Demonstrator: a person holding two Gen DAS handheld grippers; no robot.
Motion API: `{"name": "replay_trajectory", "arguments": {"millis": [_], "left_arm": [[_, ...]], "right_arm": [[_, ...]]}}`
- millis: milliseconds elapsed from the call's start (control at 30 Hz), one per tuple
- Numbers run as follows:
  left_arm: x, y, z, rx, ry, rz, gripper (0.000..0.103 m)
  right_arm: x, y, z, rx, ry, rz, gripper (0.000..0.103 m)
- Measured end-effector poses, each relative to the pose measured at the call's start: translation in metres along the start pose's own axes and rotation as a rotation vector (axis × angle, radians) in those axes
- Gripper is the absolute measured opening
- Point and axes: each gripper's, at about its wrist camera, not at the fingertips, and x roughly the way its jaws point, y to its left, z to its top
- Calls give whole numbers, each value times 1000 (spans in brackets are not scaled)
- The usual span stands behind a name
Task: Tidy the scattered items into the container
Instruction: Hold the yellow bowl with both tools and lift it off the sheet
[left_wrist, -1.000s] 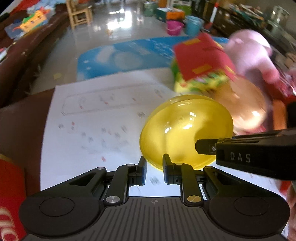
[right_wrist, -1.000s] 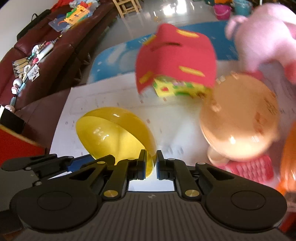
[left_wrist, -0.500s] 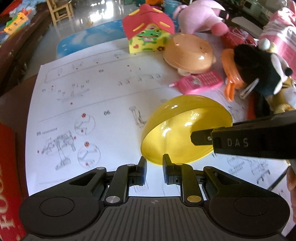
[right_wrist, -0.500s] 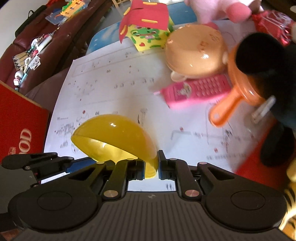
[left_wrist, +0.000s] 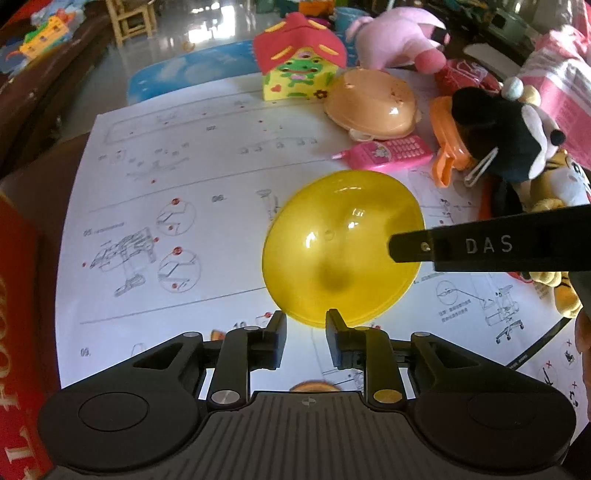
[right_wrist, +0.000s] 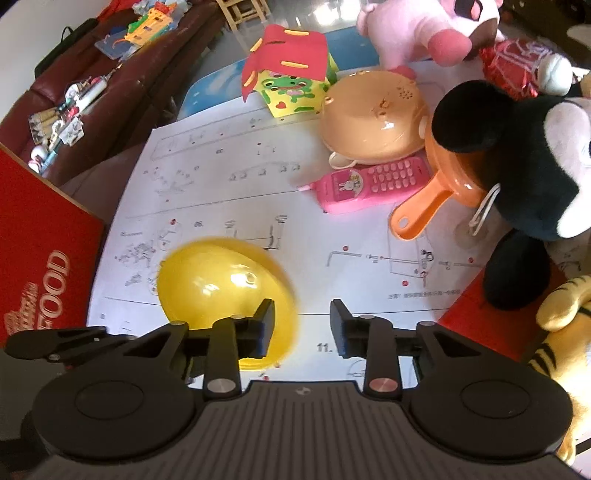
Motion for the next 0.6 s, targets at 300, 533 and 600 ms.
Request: {"name": "replay_trajectory", "arguments": {"millis": [300, 533, 600], "left_arm": [[-5, 6, 12, -39, -95, 29, 53], [18, 3, 18, -53, -37, 29, 22], [21, 4, 15, -53, -31, 24, 22]], "right_arm": [[10, -12, -7, 45, 30, -12, 37], [10, -14, -9, 41, 39, -3, 38], [8, -16, -7, 51, 32, 2, 40]]}}
